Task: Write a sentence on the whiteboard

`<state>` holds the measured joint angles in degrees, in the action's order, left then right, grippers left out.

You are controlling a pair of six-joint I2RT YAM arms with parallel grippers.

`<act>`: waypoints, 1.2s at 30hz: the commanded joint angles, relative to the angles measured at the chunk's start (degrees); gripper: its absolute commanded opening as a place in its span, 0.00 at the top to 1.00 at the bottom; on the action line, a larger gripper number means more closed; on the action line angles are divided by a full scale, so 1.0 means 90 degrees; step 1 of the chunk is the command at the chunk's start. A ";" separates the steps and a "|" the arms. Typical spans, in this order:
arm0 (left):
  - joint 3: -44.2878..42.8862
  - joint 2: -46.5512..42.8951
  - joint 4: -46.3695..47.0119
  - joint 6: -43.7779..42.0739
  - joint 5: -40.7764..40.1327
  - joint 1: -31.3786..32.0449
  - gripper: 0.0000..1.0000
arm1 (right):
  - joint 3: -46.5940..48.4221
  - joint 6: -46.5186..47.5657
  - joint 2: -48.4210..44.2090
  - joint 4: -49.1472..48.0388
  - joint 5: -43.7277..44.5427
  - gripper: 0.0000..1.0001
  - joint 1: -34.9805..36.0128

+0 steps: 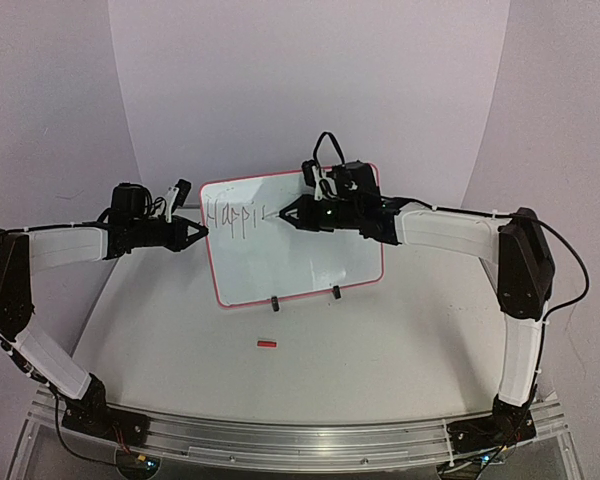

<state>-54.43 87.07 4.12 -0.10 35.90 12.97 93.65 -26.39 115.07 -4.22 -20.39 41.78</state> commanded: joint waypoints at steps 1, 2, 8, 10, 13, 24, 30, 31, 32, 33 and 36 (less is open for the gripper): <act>-0.0222 -0.0071 -0.0177 -0.0395 -0.0229 0.0021 1.00 | 0.0316 0.0007 -0.0151 -0.0220 0.0338 1.00 -0.0023; -0.0221 -0.0074 -0.0177 -0.0397 -0.0229 0.0026 1.00 | 0.0316 0.0003 -0.0163 -0.0241 0.0361 1.00 -0.0023; -0.0212 -0.0075 -0.0175 -0.0390 -0.0227 0.0020 1.00 | 0.0357 -0.0010 -0.0170 -0.0316 0.0436 1.00 -0.0023; -0.0204 -0.0075 -0.0170 -0.0389 -0.0233 0.0018 1.00 | 0.0339 -0.0015 -0.0176 -0.0328 0.0513 1.00 -0.0023; -0.0202 -0.0084 -0.0172 -0.0394 -0.0230 0.0020 1.00 | 0.0281 -0.0017 -0.0212 -0.0368 0.0637 1.00 -0.0023; -0.0200 -0.0069 -0.0169 -0.0401 -0.0229 0.0021 1.00 | 0.0124 -0.0077 -0.0350 -0.0631 0.0815 1.00 -0.0023; -0.0195 -0.0059 -0.0164 -0.0400 -0.0228 0.0020 1.00 | -0.0021 -0.0092 -0.0429 -0.0660 0.0944 1.00 -0.0040; -0.0195 -0.0063 -0.0163 -0.0402 -0.0229 0.0022 1.00 | -0.0057 -0.0090 -0.0449 -0.0666 0.0966 1.00 -0.0040; -0.0194 -0.0065 -0.0162 -0.0401 -0.0229 0.0022 1.00 | -0.0101 -0.0090 -0.0479 -0.0673 0.0980 1.00 -0.0042; -0.0198 -0.0065 -0.0159 -0.0401 -0.0229 0.0019 1.00 | -0.0154 -0.0094 -0.0511 -0.0684 0.0999 1.00 -0.0049; -0.0201 -0.0062 -0.0155 -0.0400 -0.0229 0.0013 1.00 | -0.0251 -0.0105 -0.0555 -0.0693 0.0993 1.00 -0.0062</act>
<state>-54.41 87.07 4.12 -0.10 35.86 12.97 92.83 -27.05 113.09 -8.19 -14.40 42.02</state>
